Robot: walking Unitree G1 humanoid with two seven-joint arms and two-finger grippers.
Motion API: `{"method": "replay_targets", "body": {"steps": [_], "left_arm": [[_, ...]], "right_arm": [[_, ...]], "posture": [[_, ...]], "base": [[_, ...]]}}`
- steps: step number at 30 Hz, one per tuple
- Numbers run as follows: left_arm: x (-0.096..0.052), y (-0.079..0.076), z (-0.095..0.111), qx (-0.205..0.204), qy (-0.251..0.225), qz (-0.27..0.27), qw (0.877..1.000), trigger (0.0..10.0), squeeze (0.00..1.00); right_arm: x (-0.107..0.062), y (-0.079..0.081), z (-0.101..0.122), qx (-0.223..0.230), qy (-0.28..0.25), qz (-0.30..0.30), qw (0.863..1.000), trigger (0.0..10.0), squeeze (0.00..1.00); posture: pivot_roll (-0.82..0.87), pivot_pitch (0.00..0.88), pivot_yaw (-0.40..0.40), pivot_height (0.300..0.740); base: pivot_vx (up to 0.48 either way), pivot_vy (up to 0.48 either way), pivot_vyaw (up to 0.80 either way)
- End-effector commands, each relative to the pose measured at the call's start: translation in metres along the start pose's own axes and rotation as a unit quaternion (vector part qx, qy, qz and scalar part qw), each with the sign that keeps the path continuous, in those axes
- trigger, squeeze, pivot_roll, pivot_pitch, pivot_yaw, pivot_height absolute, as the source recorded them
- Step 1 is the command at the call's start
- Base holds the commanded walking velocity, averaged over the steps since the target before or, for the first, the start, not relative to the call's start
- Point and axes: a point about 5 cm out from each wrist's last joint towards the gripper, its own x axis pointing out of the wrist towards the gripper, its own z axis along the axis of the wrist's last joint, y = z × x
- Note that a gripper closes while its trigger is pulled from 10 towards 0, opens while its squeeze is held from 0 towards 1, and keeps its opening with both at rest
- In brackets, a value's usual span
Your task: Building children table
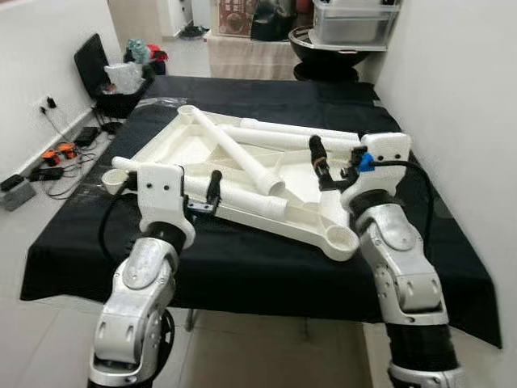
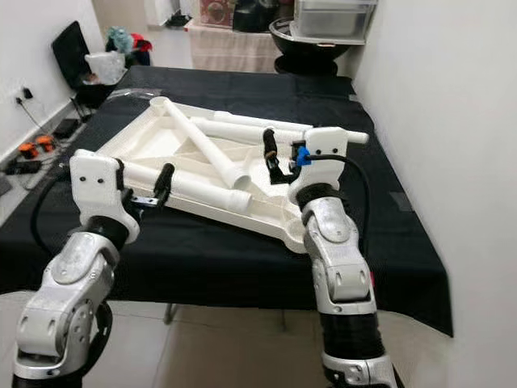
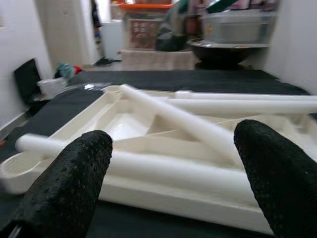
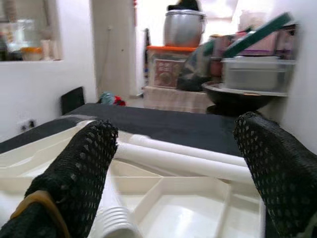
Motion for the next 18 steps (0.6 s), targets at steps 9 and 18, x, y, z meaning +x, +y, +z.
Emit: {"method": "replay_targets", "body": {"steps": [9,18], "left_arm": [[-0.002,0.004,0.002,0.017,-0.011,0.008,1.000,10.0,0.00],[0.005,0.009,0.019,0.021,-0.047,0.027,0.998,10.0,0.00]], "right_arm": [[-0.004,0.006,-0.017,-0.001,0.035,0.003,0.999,10.0,0.00],[0.015,-0.001,0.003,-0.012,0.005,0.001,1.000,10.0,0.00]], "posture": [[0.01,0.000,-0.040,0.740],[0.01,0.000,-0.052,0.740]], "base": [[0.000,0.000,0.09],[0.029,0.000,0.00]]}}
